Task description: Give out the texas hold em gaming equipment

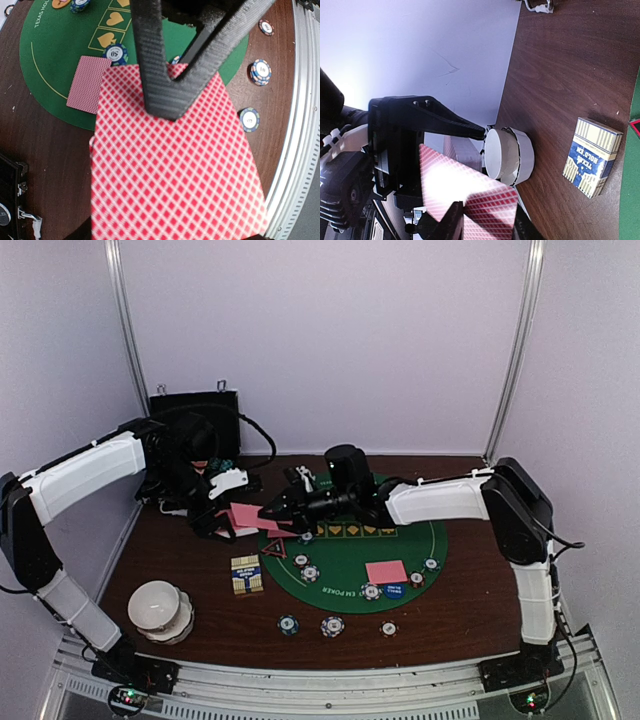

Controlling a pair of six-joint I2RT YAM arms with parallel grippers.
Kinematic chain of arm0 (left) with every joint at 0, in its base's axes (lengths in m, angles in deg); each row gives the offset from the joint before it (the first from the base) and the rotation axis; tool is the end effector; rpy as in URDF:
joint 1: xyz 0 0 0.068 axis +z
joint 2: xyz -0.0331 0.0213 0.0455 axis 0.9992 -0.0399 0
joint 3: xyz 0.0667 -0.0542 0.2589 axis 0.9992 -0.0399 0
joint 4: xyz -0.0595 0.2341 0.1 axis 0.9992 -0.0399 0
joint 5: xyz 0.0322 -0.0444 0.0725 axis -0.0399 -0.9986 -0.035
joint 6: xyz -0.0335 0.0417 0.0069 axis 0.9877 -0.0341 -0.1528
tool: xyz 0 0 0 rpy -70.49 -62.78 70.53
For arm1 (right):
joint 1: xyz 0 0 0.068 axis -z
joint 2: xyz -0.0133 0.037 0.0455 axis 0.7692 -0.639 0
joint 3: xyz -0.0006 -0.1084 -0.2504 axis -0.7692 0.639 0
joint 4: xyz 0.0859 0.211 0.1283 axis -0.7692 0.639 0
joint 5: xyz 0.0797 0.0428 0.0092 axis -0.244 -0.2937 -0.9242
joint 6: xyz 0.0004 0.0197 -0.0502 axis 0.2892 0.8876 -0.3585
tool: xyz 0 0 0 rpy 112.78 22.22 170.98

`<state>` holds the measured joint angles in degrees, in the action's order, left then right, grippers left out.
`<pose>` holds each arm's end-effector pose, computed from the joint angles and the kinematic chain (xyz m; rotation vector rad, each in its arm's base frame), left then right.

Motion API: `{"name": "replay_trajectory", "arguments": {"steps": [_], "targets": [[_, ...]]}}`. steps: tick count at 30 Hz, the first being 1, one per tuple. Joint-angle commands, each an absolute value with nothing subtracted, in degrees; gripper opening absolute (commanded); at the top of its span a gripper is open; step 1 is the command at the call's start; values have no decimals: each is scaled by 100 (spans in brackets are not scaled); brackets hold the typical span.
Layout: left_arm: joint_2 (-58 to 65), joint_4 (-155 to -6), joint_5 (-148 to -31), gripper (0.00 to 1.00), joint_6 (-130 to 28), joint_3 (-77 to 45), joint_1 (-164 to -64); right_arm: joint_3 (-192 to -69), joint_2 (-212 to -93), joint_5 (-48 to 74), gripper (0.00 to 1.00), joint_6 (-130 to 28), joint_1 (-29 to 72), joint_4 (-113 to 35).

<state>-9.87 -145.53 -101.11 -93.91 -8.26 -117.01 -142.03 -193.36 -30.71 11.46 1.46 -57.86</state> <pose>0.2544 -0.1567 0.2984 1.4792 2.3515 -0.4772 0.3006 0.3854 0.2219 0.3904 -2.3506 -2.0001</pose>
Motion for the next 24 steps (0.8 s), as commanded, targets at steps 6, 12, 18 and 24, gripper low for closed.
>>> {"name": "replay_trajectory", "arguments": {"steps": [6, 12, 18, 24], "targets": [[-881, -14395, -10176, 0, -9394, -740, -11672, -13985, -18742, -3128, 12, 1205, 253, -5699], [-884, -14396, -10138, 0, -9409, -756, -11672, -13844, -18541, -3140, 1, 1139, 404, -5579], [-862, -14399, -10109, 0, -9409, -765, -11672, -13689, -18419, -3208, 0, 1146, 620, -5541], [-863, -14401, -10073, 0, -9409, -782, -11672, -13632, -18360, -3230, 0, 1081, 824, -5449]]}}
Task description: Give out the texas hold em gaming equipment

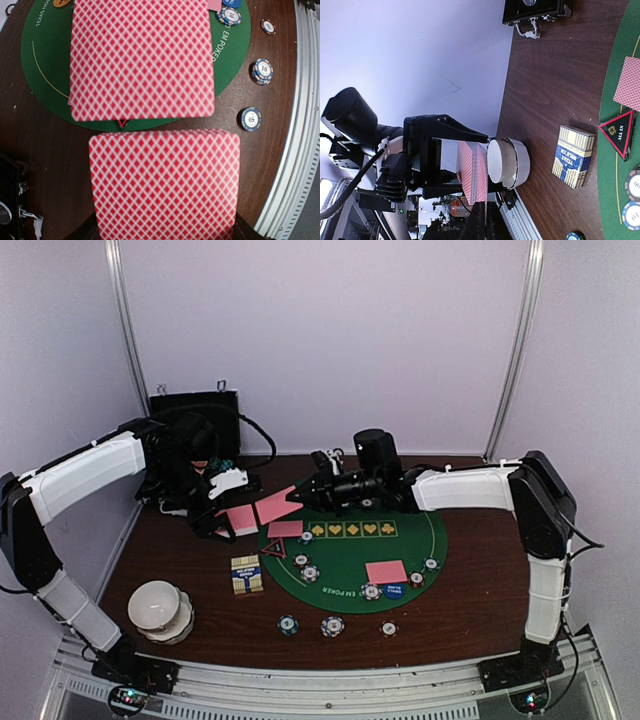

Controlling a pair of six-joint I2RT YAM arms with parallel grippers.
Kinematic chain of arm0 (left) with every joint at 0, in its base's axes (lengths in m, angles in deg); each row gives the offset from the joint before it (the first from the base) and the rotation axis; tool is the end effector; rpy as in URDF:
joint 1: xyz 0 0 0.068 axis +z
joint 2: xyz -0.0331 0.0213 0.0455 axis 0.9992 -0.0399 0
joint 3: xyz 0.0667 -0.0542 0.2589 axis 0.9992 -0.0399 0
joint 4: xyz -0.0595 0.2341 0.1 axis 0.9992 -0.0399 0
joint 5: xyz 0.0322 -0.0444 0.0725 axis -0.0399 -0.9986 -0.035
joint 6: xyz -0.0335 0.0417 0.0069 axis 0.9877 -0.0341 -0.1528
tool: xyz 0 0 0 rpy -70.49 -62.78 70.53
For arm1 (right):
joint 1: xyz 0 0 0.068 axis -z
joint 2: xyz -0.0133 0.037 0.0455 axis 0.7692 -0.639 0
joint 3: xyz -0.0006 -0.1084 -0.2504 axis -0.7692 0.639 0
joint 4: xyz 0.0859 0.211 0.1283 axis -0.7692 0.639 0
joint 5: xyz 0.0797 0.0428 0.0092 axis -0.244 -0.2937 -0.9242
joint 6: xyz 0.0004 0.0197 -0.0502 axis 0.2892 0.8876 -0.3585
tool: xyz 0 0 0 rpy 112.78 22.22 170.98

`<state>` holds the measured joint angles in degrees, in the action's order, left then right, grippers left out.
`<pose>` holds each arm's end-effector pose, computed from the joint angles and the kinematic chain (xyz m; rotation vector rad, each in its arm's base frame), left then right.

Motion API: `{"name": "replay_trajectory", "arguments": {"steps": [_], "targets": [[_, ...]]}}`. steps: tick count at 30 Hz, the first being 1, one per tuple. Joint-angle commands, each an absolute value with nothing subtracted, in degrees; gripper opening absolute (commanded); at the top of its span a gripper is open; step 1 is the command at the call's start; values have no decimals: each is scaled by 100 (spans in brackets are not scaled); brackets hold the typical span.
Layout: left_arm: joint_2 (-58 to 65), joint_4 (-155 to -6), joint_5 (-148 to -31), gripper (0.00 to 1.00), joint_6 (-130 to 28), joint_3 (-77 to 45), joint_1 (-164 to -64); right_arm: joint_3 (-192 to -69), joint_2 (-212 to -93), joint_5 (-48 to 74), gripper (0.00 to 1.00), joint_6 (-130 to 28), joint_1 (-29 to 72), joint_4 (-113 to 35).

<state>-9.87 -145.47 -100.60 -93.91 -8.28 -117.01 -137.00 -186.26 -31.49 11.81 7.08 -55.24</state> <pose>0.2546 -0.1565 0.2983 1.4783 2.3536 -0.4647 0.3175 0.3363 0.2452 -0.2750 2.3835 2.0086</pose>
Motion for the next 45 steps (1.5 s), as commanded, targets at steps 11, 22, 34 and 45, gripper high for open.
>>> {"name": "replay_trajectory", "arguments": {"steps": [11, 22, 34, 45], "targets": [[-820, -14399, -9995, 0, -9409, -825, -11672, -13914, -18864, -3212, 0, 796, 1154, -5068], [-801, -14398, -9975, 0, -9418, -844, -11672, -15666, -20095, -2564, 0, -540, 1213, -3085], [-832, -14401, -9996, 0, -9435, -863, -11672, -17223, -21359, -1895, 0, -803, 1205, -2546], [-878, -14403, -10028, 0, -9436, -832, -11672, -17930, -21944, -1549, 5, -953, 1077, -2246]]}}
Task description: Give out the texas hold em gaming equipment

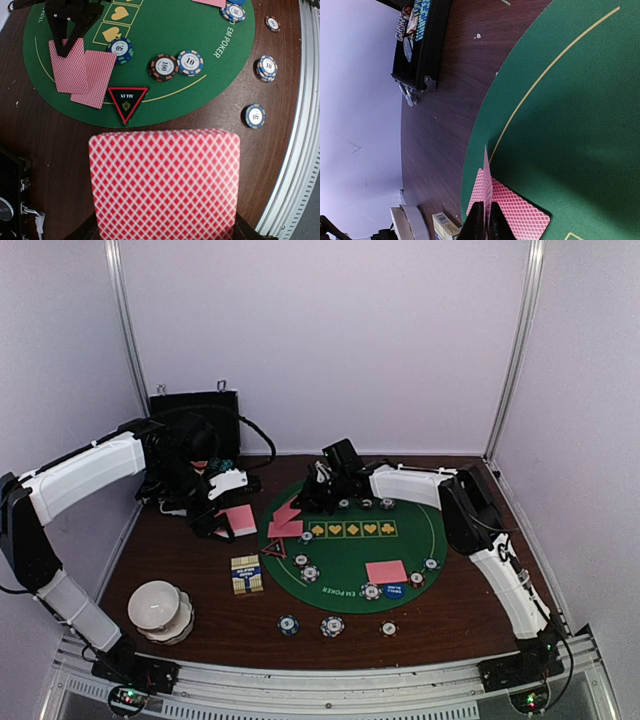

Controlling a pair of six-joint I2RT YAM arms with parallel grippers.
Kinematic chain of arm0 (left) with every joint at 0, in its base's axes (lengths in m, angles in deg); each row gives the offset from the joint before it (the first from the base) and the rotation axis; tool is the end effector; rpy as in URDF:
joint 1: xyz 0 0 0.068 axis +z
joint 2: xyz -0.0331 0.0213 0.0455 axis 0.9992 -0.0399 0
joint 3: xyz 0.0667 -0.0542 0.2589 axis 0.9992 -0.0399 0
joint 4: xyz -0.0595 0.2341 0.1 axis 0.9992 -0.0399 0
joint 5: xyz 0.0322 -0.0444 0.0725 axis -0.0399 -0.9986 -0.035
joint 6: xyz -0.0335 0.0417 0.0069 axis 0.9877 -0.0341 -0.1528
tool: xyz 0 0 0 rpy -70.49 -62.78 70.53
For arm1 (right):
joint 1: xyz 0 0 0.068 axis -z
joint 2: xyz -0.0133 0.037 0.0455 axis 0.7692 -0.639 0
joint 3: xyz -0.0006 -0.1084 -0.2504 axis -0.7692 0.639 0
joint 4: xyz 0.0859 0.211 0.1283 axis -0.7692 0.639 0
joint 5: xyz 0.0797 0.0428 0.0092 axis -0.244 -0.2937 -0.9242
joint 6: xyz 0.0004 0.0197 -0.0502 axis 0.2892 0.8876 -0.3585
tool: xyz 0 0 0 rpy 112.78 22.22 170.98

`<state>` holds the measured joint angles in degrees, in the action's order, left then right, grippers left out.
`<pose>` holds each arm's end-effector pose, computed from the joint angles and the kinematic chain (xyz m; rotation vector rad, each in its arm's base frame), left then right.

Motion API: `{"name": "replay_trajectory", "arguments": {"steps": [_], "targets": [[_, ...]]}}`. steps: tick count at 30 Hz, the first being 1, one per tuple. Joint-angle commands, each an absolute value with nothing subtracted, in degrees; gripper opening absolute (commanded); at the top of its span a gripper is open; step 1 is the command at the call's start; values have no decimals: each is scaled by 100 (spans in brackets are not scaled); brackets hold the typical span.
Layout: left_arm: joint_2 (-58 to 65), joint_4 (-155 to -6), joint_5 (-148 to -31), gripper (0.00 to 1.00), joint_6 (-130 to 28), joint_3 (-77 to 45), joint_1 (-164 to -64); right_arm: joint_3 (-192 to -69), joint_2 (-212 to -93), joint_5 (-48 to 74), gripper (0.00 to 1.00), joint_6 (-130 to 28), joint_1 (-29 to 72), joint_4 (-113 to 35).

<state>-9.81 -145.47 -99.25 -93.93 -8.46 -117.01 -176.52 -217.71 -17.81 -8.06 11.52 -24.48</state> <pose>0.2547 -0.1556 0.2974 1.4775 2.3626 -0.4322 0.4281 0.3716 0.1494 -0.1666 2.5756 1.4730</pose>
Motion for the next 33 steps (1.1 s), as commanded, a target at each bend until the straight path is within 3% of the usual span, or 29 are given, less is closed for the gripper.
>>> {"name": "replay_trajectory", "arguments": {"steps": [1, 11, 18, 25, 33], "targets": [[-891, -14414, -10035, 0, -9434, -823, -11672, -17945, -21954, -1539, 7, -975, 1070, -2230], [-921, -14447, -10058, 0, -9418, -765, -11672, -17926, -21538, -1327, 52, -1412, 1055, -1998], [-893, -14448, -10019, 0, -9405, -765, -11672, -17753, -20945, -1243, 88, -1735, 1056, -1766], [-886, -14442, -9932, 0, -9359, -784, -11667, -16452, -19970, -1489, 96, -1499, 1022, -2505], [-882, -14391, -9944, 0, -9295, -756, -11672, -14756, -18767, -2062, 98, -751, 630, -3829]]}}
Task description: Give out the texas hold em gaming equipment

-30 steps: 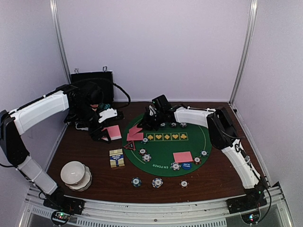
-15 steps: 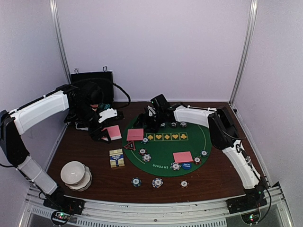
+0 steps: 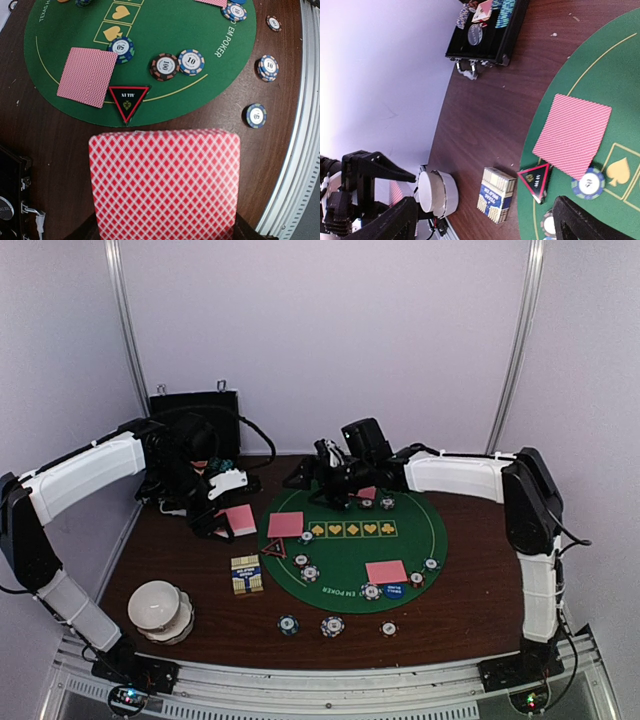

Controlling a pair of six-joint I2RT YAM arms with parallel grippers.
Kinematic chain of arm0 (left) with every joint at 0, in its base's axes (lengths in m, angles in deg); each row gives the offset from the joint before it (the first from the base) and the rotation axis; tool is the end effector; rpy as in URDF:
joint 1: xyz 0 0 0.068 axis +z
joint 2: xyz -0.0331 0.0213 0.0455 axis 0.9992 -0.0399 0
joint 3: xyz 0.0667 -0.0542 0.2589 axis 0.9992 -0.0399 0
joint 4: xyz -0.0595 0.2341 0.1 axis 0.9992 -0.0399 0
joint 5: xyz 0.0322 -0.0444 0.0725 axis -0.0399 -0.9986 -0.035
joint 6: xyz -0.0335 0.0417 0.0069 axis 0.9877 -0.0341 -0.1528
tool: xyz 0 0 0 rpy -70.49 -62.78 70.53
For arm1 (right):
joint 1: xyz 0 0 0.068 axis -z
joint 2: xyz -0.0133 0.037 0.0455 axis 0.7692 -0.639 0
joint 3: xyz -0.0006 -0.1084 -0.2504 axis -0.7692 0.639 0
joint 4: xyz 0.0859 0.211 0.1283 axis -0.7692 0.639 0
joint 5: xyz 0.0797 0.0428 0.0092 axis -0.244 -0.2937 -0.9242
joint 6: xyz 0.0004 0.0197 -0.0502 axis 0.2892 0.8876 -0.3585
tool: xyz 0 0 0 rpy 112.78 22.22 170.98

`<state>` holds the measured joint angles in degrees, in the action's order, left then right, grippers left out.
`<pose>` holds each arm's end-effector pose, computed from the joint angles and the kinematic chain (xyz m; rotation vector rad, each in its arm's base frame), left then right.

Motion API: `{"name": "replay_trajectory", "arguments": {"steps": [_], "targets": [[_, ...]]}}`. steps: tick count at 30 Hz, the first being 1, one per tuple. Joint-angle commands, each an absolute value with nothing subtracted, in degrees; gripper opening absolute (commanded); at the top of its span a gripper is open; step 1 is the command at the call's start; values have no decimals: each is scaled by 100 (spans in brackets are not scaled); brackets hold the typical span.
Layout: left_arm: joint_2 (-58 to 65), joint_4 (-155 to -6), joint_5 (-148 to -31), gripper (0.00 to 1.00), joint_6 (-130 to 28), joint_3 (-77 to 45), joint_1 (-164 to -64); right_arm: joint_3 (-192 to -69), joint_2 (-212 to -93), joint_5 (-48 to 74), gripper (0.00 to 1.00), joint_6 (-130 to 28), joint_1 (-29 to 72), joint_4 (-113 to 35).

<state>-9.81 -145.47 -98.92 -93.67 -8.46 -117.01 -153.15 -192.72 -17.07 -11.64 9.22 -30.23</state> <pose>0.2548 -0.1555 0.2974 1.4720 2.3681 -0.4253 0.3576 0.3399 0.2460 -0.3377 2.4098 1.5025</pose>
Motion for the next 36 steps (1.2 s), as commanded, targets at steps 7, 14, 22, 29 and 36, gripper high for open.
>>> {"name": "replay_trajectory", "arguments": {"steps": [7, 14, 22, 29, 36], "targets": [[-890, -14386, -9989, 0, -9274, -738, -11672, -14199, -18514, -2320, 98, -268, 209, -4589], [-893, -14394, -10027, 0, -9273, -686, -11672, -14353, -18844, -2612, 97, 188, 31, -5162], [-874, -14390, -10066, 0, -9270, -660, -11672, -14673, -19220, -2783, 94, 461, -101, -5323], [-879, -14386, -10108, 0, -9260, -651, -11672, -15061, -19573, -2886, 93, 600, -209, -5366], [-877, -14411, -10149, 0, -9246, -601, -11672, -15575, -20098, -2963, 90, 831, -236, -5388]]}}
